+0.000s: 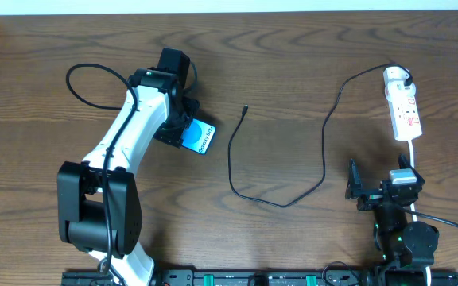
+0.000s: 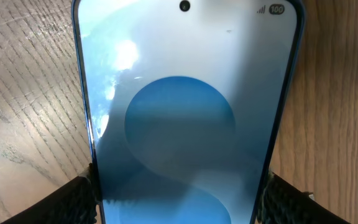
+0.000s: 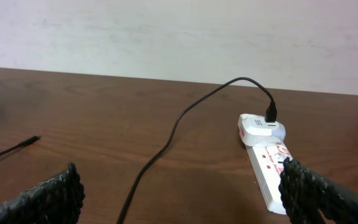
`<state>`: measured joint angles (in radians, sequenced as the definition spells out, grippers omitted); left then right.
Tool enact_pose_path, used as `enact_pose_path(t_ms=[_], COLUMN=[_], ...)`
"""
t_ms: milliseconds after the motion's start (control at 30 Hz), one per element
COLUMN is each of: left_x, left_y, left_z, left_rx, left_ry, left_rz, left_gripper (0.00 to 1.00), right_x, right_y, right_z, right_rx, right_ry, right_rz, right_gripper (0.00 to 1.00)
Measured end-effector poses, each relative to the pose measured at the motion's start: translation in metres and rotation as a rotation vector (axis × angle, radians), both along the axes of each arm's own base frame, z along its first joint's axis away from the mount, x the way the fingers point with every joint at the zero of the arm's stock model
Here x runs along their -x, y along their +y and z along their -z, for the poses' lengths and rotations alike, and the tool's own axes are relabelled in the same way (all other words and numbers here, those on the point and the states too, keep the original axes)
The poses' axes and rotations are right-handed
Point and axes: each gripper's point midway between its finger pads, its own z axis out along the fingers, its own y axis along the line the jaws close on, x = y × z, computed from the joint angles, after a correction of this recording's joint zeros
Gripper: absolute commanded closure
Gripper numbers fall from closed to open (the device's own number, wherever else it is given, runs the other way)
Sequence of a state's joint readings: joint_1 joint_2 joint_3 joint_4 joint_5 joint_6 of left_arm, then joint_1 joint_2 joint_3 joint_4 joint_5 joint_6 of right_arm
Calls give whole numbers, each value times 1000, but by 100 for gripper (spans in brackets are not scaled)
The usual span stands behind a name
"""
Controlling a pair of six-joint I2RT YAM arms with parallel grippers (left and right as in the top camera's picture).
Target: Plug charger to phone and switch on socket
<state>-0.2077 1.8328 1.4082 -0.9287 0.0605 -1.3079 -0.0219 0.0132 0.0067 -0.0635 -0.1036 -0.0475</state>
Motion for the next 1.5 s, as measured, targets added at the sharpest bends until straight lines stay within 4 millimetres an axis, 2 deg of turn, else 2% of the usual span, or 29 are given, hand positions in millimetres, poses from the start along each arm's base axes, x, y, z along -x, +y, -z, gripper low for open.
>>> enact_pose_path(t_ms=[700,1033,1233,1500], left_x=[0,2,4,5], left_y=[0,-11,-21,-24], left_z=[0,0,-1,-2], left_rx=[1,62,121,144], left_ry=[0,13,26,33], left_rz=[0,8,5,-15], left_gripper=[30,30,30,30], right_x=[0,0,2,6], right_y=[0,1,21,40], right_z=[0,-2,-19,-23], right_rx=[0,0,-4,-81], right_ry=[0,-9,-78,-76], right_rz=[0,-5,-124,-235], right_gripper=[1,1,1,1])
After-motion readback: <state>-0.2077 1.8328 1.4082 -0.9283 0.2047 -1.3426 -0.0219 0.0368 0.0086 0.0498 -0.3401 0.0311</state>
